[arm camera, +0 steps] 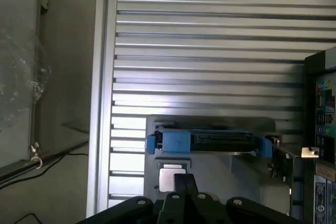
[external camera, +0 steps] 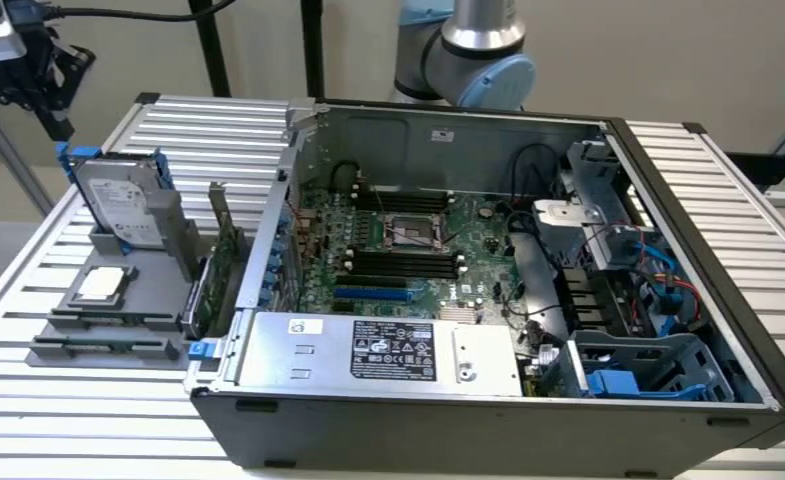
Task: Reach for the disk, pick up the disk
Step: 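Pick up the disk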
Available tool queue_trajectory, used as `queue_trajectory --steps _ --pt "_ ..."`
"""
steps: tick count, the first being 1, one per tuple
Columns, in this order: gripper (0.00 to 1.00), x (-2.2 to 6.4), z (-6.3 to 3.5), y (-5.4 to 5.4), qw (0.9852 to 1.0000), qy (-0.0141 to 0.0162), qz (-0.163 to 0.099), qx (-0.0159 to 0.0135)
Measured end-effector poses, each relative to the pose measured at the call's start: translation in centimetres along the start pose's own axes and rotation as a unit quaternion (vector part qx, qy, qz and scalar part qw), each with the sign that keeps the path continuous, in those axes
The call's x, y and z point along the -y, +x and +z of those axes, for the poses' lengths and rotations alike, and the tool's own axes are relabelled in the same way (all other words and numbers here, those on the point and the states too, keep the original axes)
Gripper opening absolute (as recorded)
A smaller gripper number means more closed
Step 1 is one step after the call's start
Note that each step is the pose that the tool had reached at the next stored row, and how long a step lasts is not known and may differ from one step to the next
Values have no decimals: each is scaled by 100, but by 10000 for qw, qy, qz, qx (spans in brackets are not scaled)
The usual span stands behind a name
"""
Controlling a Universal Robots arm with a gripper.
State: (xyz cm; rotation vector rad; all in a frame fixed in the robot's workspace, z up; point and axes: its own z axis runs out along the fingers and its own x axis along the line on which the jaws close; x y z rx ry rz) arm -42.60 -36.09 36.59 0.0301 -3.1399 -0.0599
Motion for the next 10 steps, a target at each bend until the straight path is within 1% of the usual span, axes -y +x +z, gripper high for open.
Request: queue_trajectory --steps 8,9,10 --pt "11 -361 13 9 10000 6 -1 0" --pt "11 -384 14 9 10000 6 -1 0" --pt "11 -386 14 9 10000 6 -1 1"
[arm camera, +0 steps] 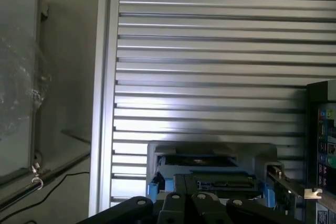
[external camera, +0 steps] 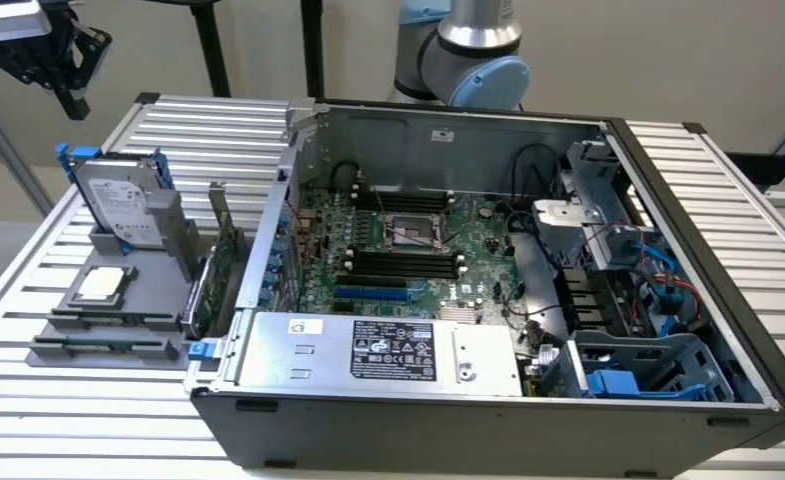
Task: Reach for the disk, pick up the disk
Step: 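Pick up the disk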
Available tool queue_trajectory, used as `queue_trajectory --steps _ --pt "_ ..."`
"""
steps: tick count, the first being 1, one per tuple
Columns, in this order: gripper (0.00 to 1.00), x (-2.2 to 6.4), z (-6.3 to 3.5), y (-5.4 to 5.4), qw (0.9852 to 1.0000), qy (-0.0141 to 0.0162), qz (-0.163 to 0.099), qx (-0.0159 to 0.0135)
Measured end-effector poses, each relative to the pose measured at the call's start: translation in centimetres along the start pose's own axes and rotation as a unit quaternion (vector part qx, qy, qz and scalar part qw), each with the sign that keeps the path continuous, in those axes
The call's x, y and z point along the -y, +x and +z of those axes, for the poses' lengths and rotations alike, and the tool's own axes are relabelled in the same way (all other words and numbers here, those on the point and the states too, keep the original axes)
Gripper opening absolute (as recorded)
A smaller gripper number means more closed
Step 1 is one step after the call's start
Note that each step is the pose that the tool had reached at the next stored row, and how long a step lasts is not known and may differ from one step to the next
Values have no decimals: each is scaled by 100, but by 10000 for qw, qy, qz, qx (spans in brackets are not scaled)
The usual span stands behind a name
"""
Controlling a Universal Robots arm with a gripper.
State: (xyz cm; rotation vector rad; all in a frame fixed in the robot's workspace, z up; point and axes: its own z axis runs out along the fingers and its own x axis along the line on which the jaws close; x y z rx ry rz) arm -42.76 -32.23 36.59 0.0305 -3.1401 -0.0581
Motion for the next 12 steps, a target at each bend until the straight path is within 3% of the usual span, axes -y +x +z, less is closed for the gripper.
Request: queue_trajectory --steps 12 --pt "11 0 0 0 10000 0 0 0"
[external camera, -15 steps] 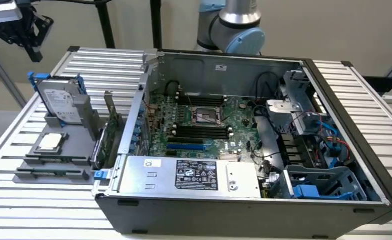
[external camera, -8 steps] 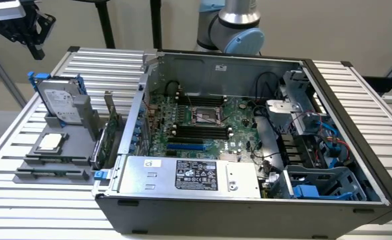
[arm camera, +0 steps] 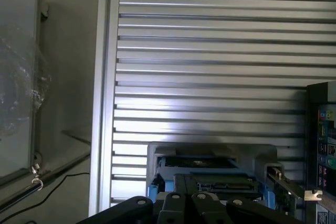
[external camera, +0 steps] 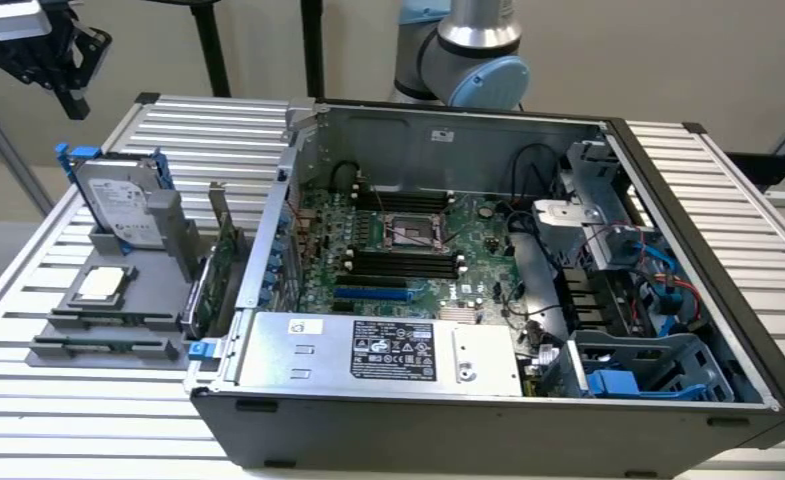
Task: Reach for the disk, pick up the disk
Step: 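Pick up the disk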
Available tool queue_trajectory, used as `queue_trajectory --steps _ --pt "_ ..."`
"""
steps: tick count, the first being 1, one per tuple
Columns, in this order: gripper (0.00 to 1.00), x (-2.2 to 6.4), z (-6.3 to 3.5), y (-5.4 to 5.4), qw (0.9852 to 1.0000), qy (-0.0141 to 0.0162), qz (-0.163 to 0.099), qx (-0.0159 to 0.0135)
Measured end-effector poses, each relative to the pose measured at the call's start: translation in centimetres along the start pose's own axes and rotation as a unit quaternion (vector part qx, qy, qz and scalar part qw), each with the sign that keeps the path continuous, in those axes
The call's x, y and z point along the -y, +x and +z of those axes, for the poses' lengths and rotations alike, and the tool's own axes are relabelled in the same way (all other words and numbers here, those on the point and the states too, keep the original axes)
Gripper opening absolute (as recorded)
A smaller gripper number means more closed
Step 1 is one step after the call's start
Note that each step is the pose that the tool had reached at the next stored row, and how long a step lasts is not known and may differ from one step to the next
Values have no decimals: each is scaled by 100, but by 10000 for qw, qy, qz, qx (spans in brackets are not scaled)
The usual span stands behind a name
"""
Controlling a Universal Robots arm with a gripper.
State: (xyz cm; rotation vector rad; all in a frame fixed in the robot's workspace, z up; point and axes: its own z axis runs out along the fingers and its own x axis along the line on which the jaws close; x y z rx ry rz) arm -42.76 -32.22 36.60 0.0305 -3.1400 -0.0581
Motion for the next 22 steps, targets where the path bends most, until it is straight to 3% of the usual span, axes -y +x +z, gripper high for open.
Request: queue_trajectory --steps 4,8,12,17,22 --pt "11 0 0 0 10000 0 18 0" --pt "11 0 -1 0 9994 0 347 12" --pt "11 0 0 0 9975 0 700 25" --pt "11 0 0 0 9934 0 1144 42" --pt "11 0 0 0 9872 -1 1591 59"
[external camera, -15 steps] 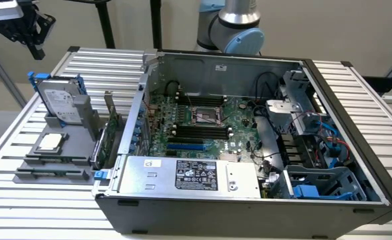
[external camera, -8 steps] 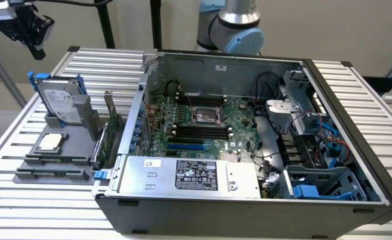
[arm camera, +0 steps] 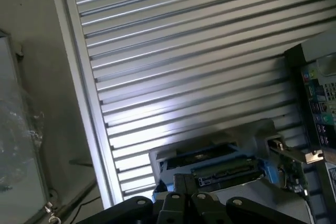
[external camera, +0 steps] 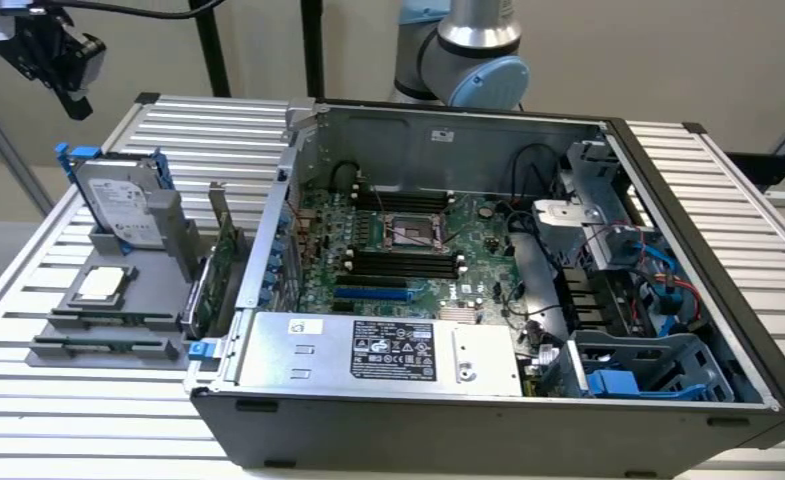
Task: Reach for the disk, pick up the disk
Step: 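Pick up the disk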
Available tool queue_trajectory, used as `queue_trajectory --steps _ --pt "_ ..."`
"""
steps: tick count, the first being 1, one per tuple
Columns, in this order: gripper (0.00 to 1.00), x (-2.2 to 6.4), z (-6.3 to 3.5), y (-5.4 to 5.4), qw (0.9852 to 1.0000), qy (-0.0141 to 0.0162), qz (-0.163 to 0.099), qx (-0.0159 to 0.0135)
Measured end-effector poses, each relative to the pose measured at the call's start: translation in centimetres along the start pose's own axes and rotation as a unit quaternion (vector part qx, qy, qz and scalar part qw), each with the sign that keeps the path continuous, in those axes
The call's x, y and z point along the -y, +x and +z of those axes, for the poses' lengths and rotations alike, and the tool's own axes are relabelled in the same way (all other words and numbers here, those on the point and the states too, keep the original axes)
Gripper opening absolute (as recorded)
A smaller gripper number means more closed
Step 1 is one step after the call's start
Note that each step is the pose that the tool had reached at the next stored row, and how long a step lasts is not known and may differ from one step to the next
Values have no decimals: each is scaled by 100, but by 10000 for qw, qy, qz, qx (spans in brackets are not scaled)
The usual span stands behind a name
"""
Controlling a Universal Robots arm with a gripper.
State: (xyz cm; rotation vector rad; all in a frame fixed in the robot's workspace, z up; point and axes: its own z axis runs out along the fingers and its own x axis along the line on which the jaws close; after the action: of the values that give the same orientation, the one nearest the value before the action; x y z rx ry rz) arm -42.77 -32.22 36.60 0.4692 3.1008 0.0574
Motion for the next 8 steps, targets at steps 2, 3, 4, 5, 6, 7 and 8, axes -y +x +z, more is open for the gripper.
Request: queue_trajectory --steps 2,3,4,5,6,7,8 --pt "11 0 0 0 9998 0 178 7" --pt "11 0 0 0 9996 0 266 10" --pt "11 0 0 0 9994 0 359 13" --pt "11 0 0 0 9990 0 448 17" --pt "11 0 0 0 9986 0 537 20" --pt "11 0 0 0 9980 -1 632 24" --pt "11 0 0 0 9974 -1 724 27"
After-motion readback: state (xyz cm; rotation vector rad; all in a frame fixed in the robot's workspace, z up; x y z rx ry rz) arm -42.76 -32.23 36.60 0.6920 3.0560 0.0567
